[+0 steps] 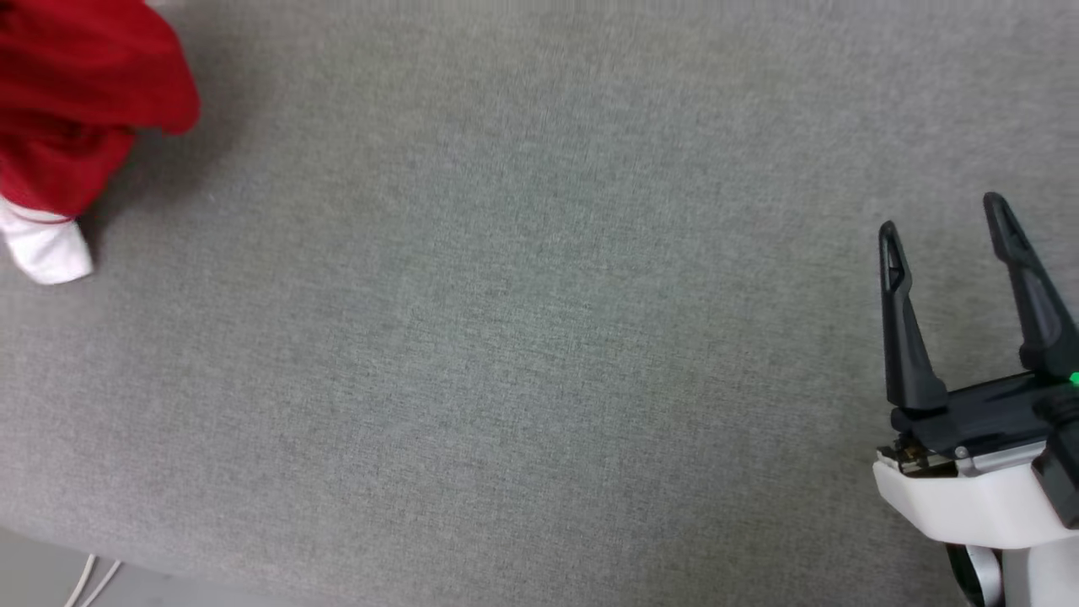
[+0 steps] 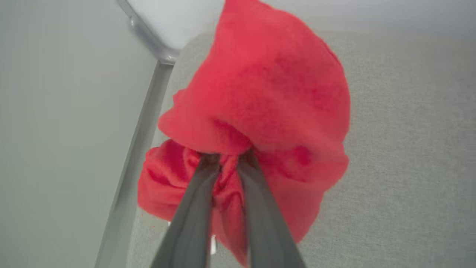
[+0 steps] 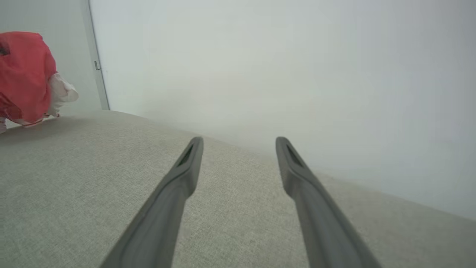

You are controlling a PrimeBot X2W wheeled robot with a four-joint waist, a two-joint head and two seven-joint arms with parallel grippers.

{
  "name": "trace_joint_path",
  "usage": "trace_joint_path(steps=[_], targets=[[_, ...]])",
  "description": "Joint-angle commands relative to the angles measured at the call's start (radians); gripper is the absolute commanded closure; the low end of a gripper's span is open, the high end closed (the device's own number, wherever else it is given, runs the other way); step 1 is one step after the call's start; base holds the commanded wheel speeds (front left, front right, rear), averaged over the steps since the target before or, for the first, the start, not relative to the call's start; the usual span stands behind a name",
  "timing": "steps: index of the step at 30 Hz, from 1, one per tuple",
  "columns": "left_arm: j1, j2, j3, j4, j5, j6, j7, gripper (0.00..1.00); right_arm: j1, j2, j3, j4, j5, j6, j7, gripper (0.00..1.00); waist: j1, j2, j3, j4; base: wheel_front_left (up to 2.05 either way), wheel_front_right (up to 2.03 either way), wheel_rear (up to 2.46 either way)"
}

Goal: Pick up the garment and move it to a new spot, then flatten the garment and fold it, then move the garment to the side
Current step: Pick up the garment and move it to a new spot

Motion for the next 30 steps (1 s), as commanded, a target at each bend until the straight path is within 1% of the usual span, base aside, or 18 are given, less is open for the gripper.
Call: trace_joint_path(steps=[1,6,11,12,15,24,30], targets=[[-0.024,0.012,-0.018,-0.016,0.016,-0.001,0.004,1.0,0.006,0.008,0.002,0.007,0.008,-0.001,-0.002,0.0,0.0,0.0,-0.047,-0.018,0.0,0.0,0.0],[-0.097,0.001,-0.087,-0.092,0.031,-0.001,0.017,1.0,0.019,0.028,0.006,0.034,0.019,-0.001,-0.002,0.0,0.0,0.0,-0.107,-0.049,0.0,0.0,0.0],[-0.151,-0.012,-0.145,-0.173,0.047,0.0,0.047,1.0,0.033,0.042,0.012,0.058,0.035,-0.001,-0.002,0.0,0.0,0.0,-0.161,-0.1,0.0,0.0,0.0],[-0.179,-0.021,-0.173,-0.219,0.059,0.0,0.065,1.0,0.043,0.047,0.012,0.067,0.041,-0.001,-0.002,0.0,0.0,0.0,-0.192,-0.138,0.0,0.0,0.0],[-0.202,-0.038,-0.199,-0.266,0.066,0.0,0.08,1.0,0.057,0.048,0.008,0.074,0.055,-0.001,-0.002,0.0,0.0,0.0,-0.218,-0.18,0.0,0.0,0.0],[-0.244,-0.087,-0.272,-0.418,0.074,0.0,0.119,1.0,0.081,0.049,0.006,0.087,0.102,-0.001,-0.002,0.0,0.0,0.0,-0.263,-0.305,0.0,0.0,0.0],[-0.256,-0.123,-0.317,-0.518,0.069,0.0,0.129,1.0,0.092,0.049,-0.001,0.091,0.114,-0.001,-0.002,0.0,0.0,0.0,-0.265,-0.362,0.0,0.0,0.0]])
